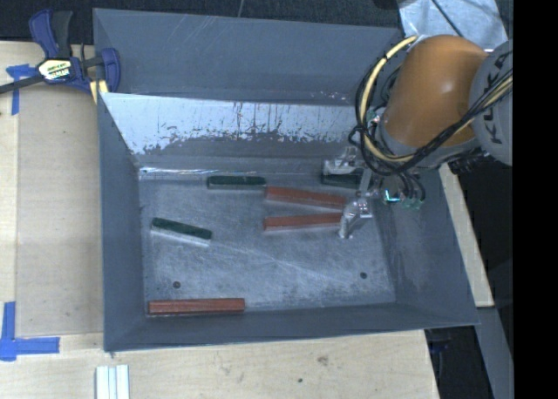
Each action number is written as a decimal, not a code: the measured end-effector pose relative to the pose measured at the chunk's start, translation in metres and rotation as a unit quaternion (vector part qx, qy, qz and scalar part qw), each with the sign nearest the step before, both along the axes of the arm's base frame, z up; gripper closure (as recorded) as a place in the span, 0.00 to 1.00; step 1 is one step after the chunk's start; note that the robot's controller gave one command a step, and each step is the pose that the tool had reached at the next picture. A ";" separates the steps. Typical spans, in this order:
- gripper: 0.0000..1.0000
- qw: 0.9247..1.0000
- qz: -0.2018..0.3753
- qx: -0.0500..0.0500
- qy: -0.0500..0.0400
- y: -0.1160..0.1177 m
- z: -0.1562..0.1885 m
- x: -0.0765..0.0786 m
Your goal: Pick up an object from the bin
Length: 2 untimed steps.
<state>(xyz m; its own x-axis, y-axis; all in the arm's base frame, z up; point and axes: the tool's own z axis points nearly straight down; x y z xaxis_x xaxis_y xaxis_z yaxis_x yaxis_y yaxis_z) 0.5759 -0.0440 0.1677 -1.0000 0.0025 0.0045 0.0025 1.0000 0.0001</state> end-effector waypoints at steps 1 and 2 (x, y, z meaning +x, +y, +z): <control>0.00 1.000 0.000 0.000 -0.004 0.000 0.004 0.002; 1.00 0.999 -0.047 0.000 -0.020 -0.013 -0.084 0.007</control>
Offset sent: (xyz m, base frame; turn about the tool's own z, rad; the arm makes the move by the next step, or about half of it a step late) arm -0.0038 -0.0130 -0.0977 0.0945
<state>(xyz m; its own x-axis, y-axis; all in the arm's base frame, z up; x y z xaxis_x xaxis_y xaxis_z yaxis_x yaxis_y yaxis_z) 0.5832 -0.0569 0.0837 -0.9947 0.0958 -0.0363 0.0958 0.9954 0.0022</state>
